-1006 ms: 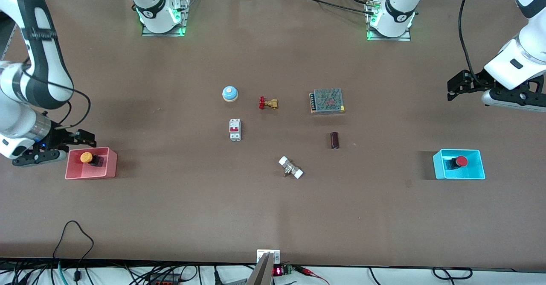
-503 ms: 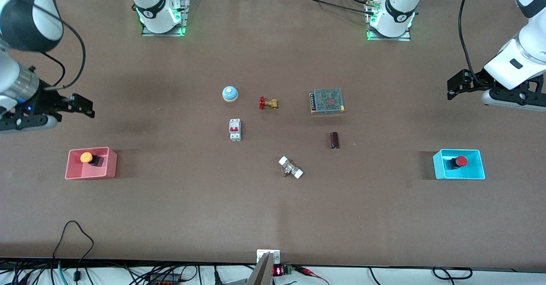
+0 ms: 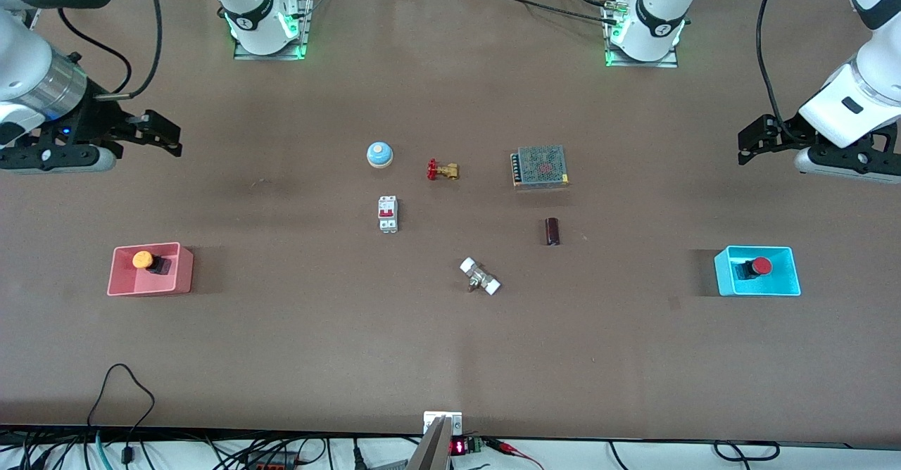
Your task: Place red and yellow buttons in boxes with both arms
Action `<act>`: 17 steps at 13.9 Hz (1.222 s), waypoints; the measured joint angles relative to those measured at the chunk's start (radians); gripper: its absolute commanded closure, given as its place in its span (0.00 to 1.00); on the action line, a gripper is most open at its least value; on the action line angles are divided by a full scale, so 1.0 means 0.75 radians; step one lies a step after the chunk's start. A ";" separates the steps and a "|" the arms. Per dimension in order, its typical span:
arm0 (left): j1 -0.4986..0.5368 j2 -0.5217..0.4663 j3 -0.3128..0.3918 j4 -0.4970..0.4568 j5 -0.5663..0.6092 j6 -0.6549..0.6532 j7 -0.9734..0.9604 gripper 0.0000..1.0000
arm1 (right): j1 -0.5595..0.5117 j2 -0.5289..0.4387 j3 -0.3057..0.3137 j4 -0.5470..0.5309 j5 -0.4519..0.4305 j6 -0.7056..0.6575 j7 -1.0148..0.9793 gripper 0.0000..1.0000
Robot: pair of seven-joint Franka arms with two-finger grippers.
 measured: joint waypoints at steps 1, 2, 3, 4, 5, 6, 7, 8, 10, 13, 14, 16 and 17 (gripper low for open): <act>0.000 0.000 0.000 0.000 0.000 0.000 0.000 0.00 | 0.038 0.006 -0.042 0.001 0.000 0.000 0.002 0.00; 0.000 0.000 0.000 0.000 0.000 0.000 -0.001 0.00 | 0.067 0.016 -0.079 0.001 0.000 0.000 0.002 0.00; 0.000 0.000 0.000 0.000 0.000 0.000 -0.002 0.00 | 0.079 0.026 -0.100 0.002 0.000 0.000 0.002 0.00; 0.000 0.000 0.000 0.000 0.000 -0.001 -0.002 0.00 | 0.082 0.035 -0.109 0.004 0.000 0.001 0.002 0.00; 0.000 0.000 0.000 0.000 0.000 -0.001 -0.002 0.00 | 0.083 0.041 -0.113 0.006 0.000 0.001 0.002 0.00; 0.000 0.000 0.000 0.000 0.000 -0.001 -0.002 0.00 | 0.082 0.044 -0.117 0.006 0.000 0.001 0.003 0.00; 0.000 0.000 0.000 0.000 0.000 -0.001 -0.002 0.00 | 0.079 0.045 -0.122 0.007 0.000 0.001 0.005 0.00; 0.000 0.000 0.000 0.000 0.000 -0.001 -0.002 0.00 | 0.072 0.045 -0.126 0.007 0.000 0.001 0.005 0.00; 0.001 0.000 0.000 0.000 0.000 -0.001 -0.003 0.00 | 0.060 0.045 -0.131 0.007 0.000 0.001 0.005 0.00; 0.003 0.000 0.001 0.000 0.000 -0.001 -0.003 0.00 | 0.050 0.045 -0.131 0.008 0.000 0.001 0.005 0.00; 0.004 0.000 0.001 0.000 0.000 -0.001 -0.003 0.00 | 0.050 0.045 -0.131 0.008 0.000 0.001 0.005 0.00; 0.006 0.000 0.002 0.000 0.000 -0.001 -0.003 0.00 | 0.050 0.045 -0.131 0.008 0.000 0.001 0.005 0.00; 0.006 0.000 0.002 0.000 0.000 -0.001 -0.003 0.00 | 0.049 0.045 -0.131 0.008 0.000 0.001 0.005 0.00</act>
